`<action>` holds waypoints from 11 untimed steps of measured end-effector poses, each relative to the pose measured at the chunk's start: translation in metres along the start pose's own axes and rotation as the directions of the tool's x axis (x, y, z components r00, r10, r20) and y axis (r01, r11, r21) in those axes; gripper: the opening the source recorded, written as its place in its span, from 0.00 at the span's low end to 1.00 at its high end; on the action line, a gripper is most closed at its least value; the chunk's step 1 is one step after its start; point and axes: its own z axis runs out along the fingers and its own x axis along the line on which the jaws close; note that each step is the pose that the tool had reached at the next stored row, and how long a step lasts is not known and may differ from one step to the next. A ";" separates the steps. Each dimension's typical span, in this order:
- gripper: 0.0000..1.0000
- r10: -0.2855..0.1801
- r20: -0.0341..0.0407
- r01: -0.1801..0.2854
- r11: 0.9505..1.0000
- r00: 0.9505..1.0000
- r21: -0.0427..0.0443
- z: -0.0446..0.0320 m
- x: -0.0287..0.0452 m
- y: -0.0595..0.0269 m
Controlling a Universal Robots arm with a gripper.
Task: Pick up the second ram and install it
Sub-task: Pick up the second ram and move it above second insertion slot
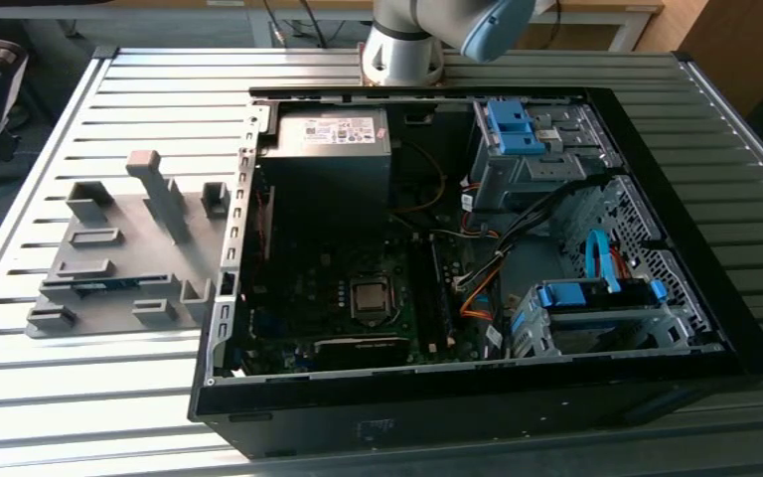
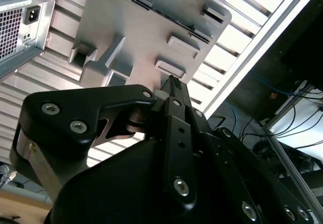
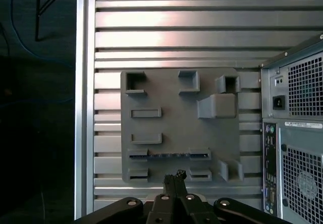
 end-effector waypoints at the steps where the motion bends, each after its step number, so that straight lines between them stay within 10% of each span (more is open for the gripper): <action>1: 0.11 -0.012 -0.001 0.012 1.000 1.000 0.000 0.0000 0.0000 0.0000; 11: 0.11 -0.099 -0.006 0.099 0.995 0.995 0.005 -0.0001 -0.0001 -0.0002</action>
